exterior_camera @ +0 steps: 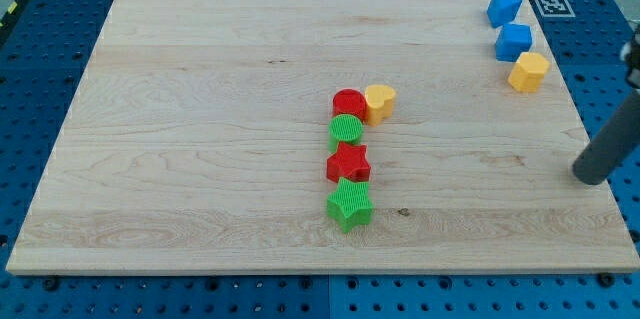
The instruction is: Move the hexagon diagonally to the green star
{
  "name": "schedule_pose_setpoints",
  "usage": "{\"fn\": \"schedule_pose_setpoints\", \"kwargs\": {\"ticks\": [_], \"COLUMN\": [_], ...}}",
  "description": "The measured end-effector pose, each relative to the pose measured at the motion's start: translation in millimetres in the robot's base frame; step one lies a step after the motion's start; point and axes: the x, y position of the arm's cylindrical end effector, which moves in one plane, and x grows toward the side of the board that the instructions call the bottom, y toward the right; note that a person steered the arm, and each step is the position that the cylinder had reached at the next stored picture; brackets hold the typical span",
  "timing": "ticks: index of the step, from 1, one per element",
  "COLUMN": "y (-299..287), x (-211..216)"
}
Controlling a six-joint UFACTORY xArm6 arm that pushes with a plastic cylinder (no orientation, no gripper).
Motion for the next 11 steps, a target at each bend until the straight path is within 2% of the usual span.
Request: {"fn": "schedule_pose_setpoints", "kwargs": {"ticks": [1,2,5,7,10,11], "y": [8.7,46.5,39.2,-21.7,-31.4,-51.0], "x": [1.6,4.0,-118.3,-164.8,-124.6,-124.4]}}
